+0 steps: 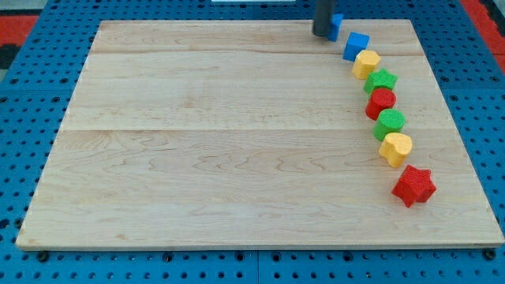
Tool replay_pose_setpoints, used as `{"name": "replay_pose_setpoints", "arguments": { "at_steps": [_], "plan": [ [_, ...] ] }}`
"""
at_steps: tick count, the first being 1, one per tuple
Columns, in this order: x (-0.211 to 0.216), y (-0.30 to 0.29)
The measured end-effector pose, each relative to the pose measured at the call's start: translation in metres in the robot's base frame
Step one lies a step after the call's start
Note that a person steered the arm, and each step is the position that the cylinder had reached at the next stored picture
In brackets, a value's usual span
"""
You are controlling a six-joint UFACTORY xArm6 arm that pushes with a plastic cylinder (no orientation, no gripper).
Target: Slide the blue triangle to the blue cube
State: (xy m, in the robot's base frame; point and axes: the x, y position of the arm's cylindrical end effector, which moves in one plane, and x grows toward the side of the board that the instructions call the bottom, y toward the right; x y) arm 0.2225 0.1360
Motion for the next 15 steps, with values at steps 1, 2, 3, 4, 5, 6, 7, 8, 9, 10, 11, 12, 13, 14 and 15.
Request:
{"name": "replay_pose_setpoints", "arguments": {
  "at_steps": [1, 2, 3, 4, 5, 6, 7, 8, 9, 10, 11, 12, 13, 14, 15],
  "plan": [
    [0.0, -0.007],
    [-0.017, -0.059],
    [-0.031, -0.042],
    [-0.031, -0.042],
    [-0.03, -0.021],
    [-0.03, 0.056],
    [-0.03, 0.061],
    [-0.025, 0.056],
    [-0.025, 0.063],
    [-0.023, 0.065],
    [0.007, 0.066],
    [0.038, 0.066],
    [0.05, 0.104],
    [0.004, 0.153],
    [-0.03, 0.155]
  ]
}}
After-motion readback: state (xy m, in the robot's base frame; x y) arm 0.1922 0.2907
